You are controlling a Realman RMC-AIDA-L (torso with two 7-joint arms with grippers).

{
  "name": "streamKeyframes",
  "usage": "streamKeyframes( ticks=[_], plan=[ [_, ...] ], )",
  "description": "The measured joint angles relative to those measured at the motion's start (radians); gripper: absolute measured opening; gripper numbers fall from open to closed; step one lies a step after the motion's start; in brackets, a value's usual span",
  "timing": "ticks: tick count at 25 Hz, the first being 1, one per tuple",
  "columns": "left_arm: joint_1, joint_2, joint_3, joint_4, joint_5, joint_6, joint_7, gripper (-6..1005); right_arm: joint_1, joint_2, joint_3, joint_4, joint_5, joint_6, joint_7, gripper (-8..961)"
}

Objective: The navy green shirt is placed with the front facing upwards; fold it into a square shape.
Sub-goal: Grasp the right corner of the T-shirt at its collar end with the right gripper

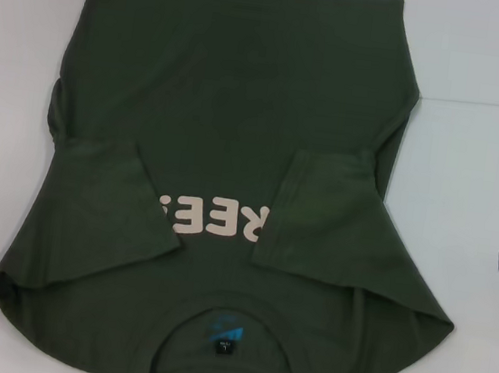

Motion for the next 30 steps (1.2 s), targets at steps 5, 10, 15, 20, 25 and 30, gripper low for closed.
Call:
streamKeyframes(
  ticks=[5, 10, 15, 20, 25, 30],
  plan=[
    [-0.004, 0.001, -0.006, 0.001, -0.007, 0.007, 0.011, 29, 0.061, 0.031, -0.001, 0.026, -0.121, 0.017, 0.004, 895],
    [-0.003, 0.001, -0.007, 0.001, -0.013, 0.008, 0.012, 30, 0.087, 0.060, -0.030, 0.064, -0.169, 0.056, -0.001, 895],
    [-0.004, 0.001, -0.008, 0.001, -0.015, 0.008, 0.012, 31, 0.102, 0.072, -0.050, 0.085, -0.169, 0.086, -0.002, 895],
    [-0.008, 0.001, -0.008, 0.001, -0.015, 0.005, 0.012, 31, 0.113, 0.089, -0.052, 0.098, -0.174, 0.104, -0.002, 895],
    [-0.010, 0.001, -0.009, -0.001, -0.018, -0.002, 0.012, 32, 0.114, 0.094, -0.067, 0.116, -0.175, 0.125, 0.000, 895],
    [-0.011, 0.001, -0.008, -0.003, -0.025, -0.003, 0.012, 33, 0.113, 0.099, -0.083, 0.118, -0.176, 0.135, 0.003, 895]
  ],
)
